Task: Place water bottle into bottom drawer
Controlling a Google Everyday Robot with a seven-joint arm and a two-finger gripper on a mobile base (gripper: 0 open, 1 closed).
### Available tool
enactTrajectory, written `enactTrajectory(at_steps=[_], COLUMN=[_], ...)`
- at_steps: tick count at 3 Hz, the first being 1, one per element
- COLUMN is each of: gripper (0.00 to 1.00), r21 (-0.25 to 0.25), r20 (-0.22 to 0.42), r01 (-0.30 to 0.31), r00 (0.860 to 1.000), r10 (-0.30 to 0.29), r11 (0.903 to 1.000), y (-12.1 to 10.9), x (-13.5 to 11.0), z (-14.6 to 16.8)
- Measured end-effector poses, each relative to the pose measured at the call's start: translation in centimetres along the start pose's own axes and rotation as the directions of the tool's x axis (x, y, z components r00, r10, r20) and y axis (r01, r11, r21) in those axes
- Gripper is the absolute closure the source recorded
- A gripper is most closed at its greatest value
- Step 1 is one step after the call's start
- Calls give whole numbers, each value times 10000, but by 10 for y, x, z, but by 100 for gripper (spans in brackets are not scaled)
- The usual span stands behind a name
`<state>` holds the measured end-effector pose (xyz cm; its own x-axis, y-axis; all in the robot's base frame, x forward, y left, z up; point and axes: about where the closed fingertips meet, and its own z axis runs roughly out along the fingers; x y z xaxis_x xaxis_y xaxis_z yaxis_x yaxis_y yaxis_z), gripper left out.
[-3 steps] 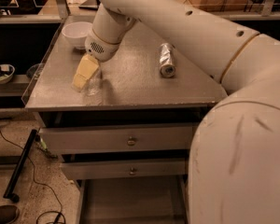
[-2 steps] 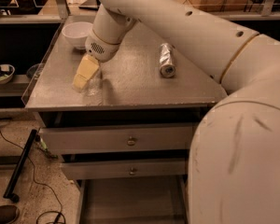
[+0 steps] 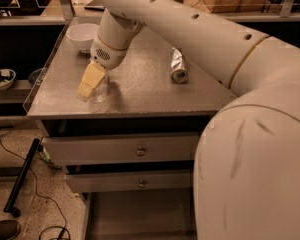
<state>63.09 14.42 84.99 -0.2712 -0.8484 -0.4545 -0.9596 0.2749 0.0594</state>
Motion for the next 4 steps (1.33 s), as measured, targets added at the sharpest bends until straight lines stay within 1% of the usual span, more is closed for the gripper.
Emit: enactTrajectory(at_steps=[1, 4], gripper=[18, 88], r21=[0, -1], r20=[0, -1], r01=[0, 1], r00=[10000, 10000], r10=[0, -1], r11=[10000, 10000], y=[0, 0], x=[0, 0], z=[0, 0])
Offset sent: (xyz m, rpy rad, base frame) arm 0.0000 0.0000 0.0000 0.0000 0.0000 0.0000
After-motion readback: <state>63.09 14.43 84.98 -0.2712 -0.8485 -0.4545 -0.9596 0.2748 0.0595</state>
